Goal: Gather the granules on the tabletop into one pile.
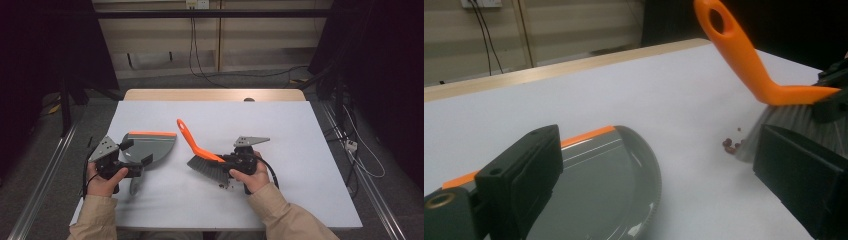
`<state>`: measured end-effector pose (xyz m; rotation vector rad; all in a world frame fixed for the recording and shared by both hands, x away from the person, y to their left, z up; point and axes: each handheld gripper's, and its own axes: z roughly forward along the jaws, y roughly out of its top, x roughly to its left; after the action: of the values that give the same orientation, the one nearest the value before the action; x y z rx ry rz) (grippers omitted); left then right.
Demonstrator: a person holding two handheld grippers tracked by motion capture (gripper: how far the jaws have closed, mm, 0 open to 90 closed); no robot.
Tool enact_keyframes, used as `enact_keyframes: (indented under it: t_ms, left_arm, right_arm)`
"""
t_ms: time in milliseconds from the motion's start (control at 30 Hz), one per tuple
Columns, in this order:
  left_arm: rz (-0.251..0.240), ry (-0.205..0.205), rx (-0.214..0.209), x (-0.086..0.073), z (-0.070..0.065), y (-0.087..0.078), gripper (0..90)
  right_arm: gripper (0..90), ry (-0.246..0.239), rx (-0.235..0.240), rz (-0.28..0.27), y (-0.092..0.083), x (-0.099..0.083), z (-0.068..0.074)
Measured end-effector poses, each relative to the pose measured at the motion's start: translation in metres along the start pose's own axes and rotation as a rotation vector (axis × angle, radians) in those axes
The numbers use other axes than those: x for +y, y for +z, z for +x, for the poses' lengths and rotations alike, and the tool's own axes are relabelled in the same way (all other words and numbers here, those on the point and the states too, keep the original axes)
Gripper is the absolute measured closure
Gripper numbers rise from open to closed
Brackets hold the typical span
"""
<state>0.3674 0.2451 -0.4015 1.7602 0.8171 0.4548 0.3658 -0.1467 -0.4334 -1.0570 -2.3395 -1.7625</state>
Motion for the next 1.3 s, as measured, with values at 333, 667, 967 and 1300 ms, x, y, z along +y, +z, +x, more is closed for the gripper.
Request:
enact_keyframes:
  t_ms: [333, 667, 967, 1300]
  left_arm:
    - [0.003, -0.007, 0.001, 0.000, -0.001, 0.002, 5.8]
    - [0.007, 0.002, 0.002, 0.000, -0.001, 0.002, 5.8]
    - [0.016, -0.005, -0.001, 0.000, -0.002, 0.002, 5.8]
    - [0.019, -0.003, 0.004, 0.001, -0.002, -0.002, 5.8]
  right_arm:
    - [71.1, -0.105, 0.147, 0.120, -0.002, -0.018, 0.001]
    - [70.9, -0.169, 0.126, 0.127, 0.003, -0.015, -0.010]
    - [71.1, -0.170, 0.116, 0.103, 0.008, -0.008, -0.015]
    - [71.1, -0.124, 0.100, 0.010, -0.004, 0.003, -0.009]
